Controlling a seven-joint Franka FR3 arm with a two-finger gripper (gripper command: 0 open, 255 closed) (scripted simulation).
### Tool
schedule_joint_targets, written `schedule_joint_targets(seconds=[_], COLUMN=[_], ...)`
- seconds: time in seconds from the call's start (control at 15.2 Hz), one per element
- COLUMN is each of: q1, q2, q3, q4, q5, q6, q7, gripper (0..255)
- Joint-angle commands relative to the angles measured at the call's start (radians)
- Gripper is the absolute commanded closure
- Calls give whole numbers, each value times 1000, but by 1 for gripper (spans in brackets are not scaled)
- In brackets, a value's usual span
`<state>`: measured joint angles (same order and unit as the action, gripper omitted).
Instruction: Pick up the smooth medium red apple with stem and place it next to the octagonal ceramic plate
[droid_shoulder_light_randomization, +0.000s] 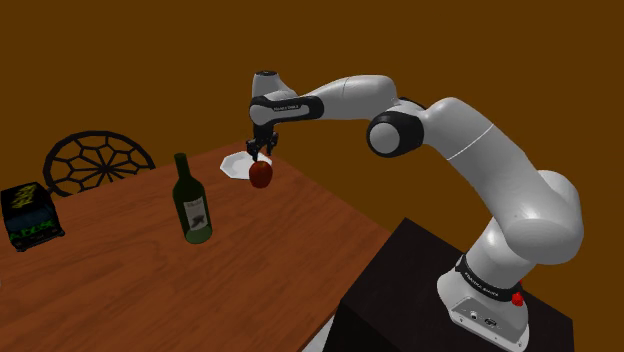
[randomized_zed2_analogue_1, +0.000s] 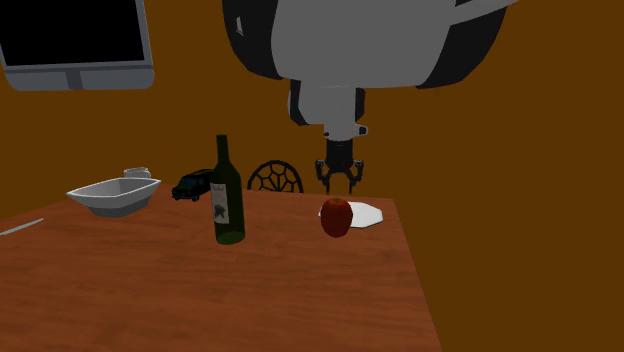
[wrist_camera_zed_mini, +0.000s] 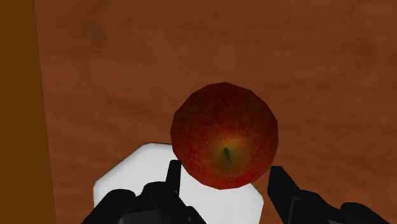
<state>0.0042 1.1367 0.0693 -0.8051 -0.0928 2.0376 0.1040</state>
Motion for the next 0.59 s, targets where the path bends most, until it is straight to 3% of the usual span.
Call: schedule_joint_targets(seconds=[0.0,0.2,0.53], q1=[0,0,-2], q2=[0,0,-100], q3=[0,0,3], q4=[0,0,-54], q5=[0,0,2], q6=[0,0,-46], q7=[0,0,1], gripper=[0,0,0])
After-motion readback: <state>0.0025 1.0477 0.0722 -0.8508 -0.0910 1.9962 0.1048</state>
